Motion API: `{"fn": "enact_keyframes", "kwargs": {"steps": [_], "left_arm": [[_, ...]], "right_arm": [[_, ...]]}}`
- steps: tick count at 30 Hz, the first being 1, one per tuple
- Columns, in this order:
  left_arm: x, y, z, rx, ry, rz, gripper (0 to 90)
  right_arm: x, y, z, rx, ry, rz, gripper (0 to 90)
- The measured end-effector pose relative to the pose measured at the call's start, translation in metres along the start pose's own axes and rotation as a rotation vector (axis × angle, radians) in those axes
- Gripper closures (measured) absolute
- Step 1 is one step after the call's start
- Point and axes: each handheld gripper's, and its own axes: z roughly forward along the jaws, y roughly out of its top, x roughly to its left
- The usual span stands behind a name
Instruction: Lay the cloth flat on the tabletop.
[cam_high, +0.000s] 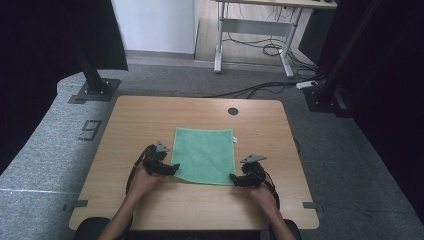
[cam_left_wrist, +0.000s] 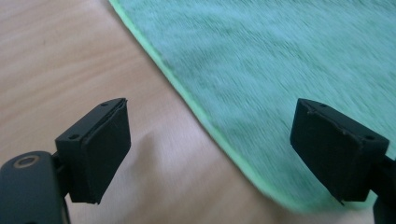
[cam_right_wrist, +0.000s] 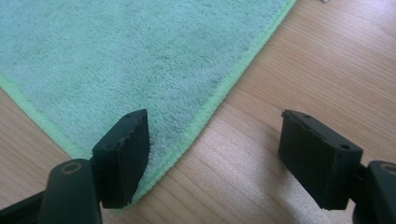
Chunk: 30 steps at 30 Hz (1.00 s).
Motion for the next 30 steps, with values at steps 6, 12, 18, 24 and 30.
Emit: {"fn": "enact_keyframes", "kwargs": {"steps": [6,12,18,24,30], "left_arm": [[-0.004,-0.021,-0.015,0.024,0.01,0.01,13.1],[-0.008,-0.034,-0.019,0.043,0.023,0.018,13.0],[-0.007,-0.04,-0.019,0.043,0.033,-0.002,12.9],[-0.008,-0.039,-0.017,0.028,0.056,0.0,12.9],[-0.013,-0.035,-0.018,0.016,0.086,0.038,14.4]], "right_arm": [[-0.001,-0.001,0.0,-0.007,-0.006,0.004,22.3],[0.0,-0.002,0.0,-0.014,-0.008,0.01,21.5],[0.0,-0.003,0.001,-0.021,-0.009,0.012,20.9],[-0.001,-0.004,0.001,-0.023,-0.015,0.018,17.6],[-0.002,-0.004,0.002,-0.023,-0.019,0.017,16.2]]}}
